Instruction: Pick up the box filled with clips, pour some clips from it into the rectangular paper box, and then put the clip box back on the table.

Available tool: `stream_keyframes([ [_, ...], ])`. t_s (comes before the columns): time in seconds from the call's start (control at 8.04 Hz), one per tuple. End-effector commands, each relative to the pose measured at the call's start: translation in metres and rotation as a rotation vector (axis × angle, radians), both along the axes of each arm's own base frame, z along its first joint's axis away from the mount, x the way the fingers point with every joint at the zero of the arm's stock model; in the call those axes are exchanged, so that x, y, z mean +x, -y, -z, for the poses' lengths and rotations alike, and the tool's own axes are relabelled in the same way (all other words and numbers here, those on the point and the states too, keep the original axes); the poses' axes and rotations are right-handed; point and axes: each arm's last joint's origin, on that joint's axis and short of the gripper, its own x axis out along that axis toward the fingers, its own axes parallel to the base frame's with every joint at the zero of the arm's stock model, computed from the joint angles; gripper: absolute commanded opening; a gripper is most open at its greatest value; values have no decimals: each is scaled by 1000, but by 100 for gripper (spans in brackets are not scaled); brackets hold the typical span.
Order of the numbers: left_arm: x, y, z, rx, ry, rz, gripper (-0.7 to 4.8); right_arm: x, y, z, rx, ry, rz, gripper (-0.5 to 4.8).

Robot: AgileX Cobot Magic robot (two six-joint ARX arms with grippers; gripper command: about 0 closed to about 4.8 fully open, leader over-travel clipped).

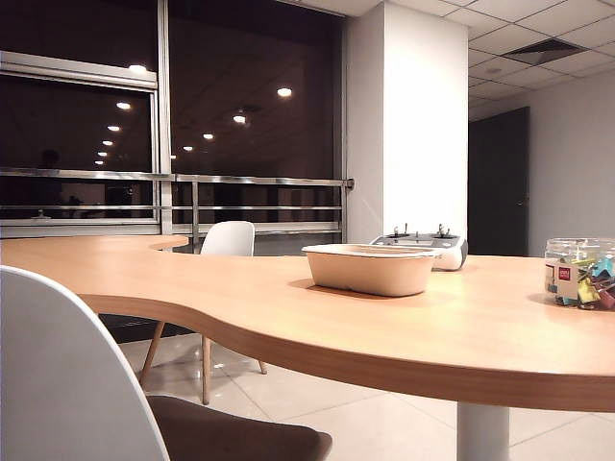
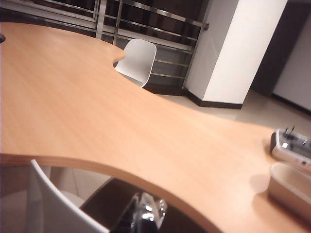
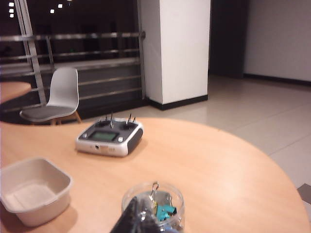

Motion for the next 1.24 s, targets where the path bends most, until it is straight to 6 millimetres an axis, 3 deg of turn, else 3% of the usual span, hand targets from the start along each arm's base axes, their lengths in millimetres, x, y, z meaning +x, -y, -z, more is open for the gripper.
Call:
stream_keyframes([
  [0.12, 14, 2, -82, -185, -109, 84, -6, 2, 2, -76, 70, 1, 54, -6],
  [0.25, 21, 2, -92, -186, -133, 103, -6, 6, 1, -86, 69, -6, 54, -5],
  [0.37, 41, 2, -113, -184, -170, 138, -6, 17, 0, -106, 67, -18, 53, -6],
  [0.5, 113, 7, -159, -197, -264, 297, -6, 61, -3, -157, 60, -50, 51, -6],
  [0.62, 152, 14, -174, -198, -302, 332, -6, 90, -7, -177, 40, -75, 29, -6],
  [0.75, 208, 42, -180, -193, -392, 410, -6, 123, -10, -189, -6, -109, 9, -6],
  [0.87, 217, 46, -179, -192, -403, 421, -6, 126, -10, -189, -10, -115, 6, -6],
  [1.12, 251, 81, -173, -176, -458, 495, -6, 138, -13, -185, -16, -145, -32, -6],
  [1.24, 296, 124, -157, -156, -530, 545, -4, 143, -13, -181, -21, -169, -31, -6],
])
